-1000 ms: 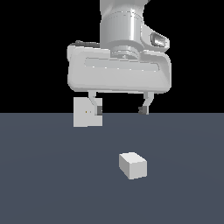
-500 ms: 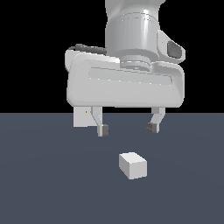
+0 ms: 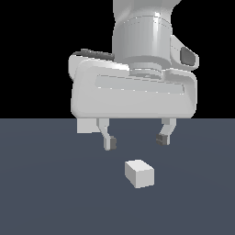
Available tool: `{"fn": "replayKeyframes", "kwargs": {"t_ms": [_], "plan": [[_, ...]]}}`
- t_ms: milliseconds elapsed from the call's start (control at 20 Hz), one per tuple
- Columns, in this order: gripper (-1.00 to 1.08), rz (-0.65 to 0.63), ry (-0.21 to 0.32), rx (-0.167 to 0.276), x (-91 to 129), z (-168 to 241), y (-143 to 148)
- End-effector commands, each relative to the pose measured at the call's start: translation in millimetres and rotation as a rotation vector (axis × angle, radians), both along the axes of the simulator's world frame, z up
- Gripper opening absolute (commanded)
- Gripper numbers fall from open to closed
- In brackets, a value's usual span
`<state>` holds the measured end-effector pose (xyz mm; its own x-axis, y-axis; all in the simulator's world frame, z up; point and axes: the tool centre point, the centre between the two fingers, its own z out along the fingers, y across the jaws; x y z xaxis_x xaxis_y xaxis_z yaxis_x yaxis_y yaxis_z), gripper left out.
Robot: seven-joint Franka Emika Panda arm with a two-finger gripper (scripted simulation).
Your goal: Plug the charger into the wall socket.
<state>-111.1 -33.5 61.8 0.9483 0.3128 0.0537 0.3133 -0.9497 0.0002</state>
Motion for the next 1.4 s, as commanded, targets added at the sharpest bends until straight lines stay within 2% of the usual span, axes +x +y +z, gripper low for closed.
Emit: {"fn": "replayKeyframes", "kwargs": {"t_ms": [0, 500, 800, 850, 1350], "plan": [[1.00, 0.000, 0.000, 0.000, -0.3, -3.3, 0.0], [1.00, 0.003, -0.001, 0.000, -1.1, -41.3, -0.2], [1.00, 0.003, -0.001, 0.000, -0.8, -50.0, -0.3], [-1.00, 0.003, -0.001, 0.000, -0.8, -50.0, -0.3], [-1.00, 0.003, -0.001, 0.000, -0.9, -49.8, -0.4]]}}
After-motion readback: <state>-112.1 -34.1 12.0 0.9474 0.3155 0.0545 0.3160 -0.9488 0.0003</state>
